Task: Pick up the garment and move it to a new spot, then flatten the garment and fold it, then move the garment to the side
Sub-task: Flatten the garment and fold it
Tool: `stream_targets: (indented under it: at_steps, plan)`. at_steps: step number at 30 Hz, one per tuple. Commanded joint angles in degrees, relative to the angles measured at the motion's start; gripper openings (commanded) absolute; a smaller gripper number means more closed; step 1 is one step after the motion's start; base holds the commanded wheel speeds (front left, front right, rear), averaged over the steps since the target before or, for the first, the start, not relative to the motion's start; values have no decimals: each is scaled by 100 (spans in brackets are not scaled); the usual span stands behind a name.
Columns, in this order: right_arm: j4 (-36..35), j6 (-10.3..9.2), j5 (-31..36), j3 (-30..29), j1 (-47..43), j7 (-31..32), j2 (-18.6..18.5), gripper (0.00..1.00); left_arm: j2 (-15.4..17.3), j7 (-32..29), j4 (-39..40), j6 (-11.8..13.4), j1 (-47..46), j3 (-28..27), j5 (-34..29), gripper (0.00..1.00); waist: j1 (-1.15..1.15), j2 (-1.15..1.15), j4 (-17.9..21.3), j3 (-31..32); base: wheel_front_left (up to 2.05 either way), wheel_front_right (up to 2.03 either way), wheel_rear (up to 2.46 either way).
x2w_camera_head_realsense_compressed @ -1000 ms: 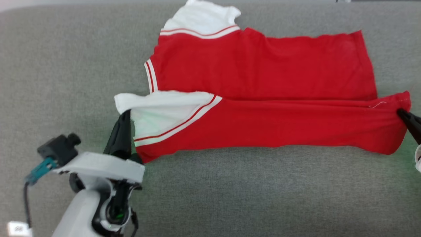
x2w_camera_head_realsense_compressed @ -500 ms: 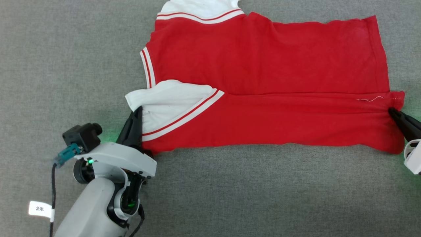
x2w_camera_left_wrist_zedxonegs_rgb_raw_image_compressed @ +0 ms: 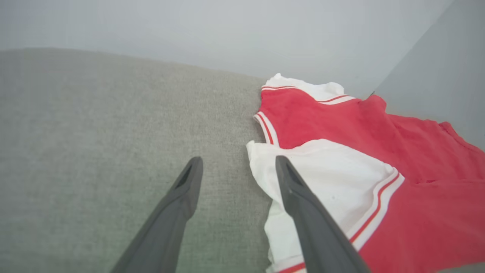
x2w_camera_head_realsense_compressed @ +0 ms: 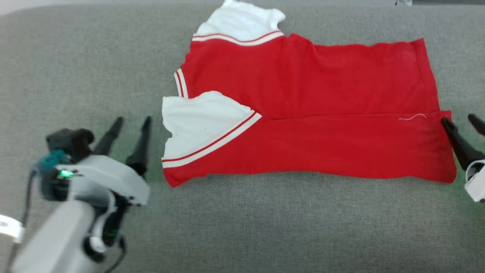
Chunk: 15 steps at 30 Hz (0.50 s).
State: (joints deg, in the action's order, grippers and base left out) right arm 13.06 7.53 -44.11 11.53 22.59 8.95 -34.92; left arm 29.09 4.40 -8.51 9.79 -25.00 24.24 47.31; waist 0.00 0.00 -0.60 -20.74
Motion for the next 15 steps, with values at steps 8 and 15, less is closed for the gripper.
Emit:
stream_targets:
  at_steps: [8,15]
  plan:
    - [-516,-9,280,-368,-113,-227,186,100,1460,-2644,1660,375,-23,206,288,100,0,0,99,241,0,0,0]
    - [-787,-9,408,-471,-88,-146,311,100,1914,-4875,2083,508,-409,771,742,100,0,0,305,218,0,0,0]
